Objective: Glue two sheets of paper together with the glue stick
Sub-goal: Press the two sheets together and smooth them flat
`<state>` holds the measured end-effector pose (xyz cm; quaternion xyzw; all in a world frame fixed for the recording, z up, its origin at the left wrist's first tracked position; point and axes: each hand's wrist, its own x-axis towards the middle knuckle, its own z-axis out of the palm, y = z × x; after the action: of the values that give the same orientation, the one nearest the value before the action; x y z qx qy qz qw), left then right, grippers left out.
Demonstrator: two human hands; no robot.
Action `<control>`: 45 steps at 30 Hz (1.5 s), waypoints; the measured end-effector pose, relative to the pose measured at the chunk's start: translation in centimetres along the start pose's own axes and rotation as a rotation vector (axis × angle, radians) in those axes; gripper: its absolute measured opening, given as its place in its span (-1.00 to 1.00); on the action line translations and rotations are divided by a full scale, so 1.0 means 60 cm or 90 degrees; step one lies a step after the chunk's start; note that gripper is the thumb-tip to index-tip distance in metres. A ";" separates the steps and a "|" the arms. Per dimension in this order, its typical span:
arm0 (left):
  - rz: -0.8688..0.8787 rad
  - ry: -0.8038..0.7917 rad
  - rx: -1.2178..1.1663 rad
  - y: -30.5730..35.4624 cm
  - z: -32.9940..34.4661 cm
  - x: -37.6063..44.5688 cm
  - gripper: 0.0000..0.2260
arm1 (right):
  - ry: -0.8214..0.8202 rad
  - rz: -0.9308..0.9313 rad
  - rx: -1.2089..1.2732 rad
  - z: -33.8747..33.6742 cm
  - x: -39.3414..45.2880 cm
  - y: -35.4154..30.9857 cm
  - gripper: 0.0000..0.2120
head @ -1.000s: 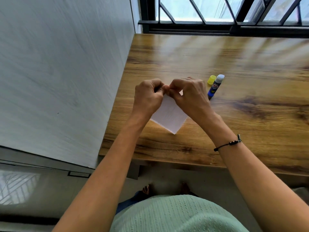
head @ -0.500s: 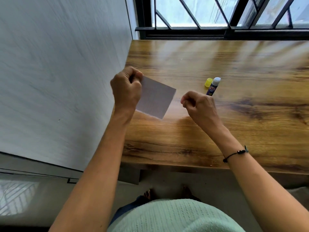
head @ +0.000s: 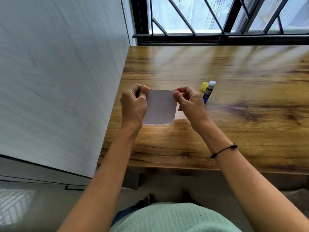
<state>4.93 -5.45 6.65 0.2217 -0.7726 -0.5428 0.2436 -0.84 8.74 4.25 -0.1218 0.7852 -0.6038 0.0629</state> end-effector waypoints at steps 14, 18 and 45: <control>0.264 0.054 0.396 0.058 0.009 0.006 -0.47 | 0.050 -0.144 -0.230 -0.021 0.005 -0.046 -0.84; 0.364 -0.101 0.381 0.074 0.013 0.015 -0.78 | 0.006 -0.255 -0.330 -0.030 0.002 -0.069 -0.86; 0.114 -0.012 0.177 0.052 -0.006 0.007 -0.84 | 0.039 -0.061 0.033 -0.043 -0.002 -0.044 -0.82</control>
<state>4.55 -4.99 9.77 0.1787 -0.8591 -0.4088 0.2508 -1.07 10.54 7.44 -0.1392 0.7644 -0.6294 0.0132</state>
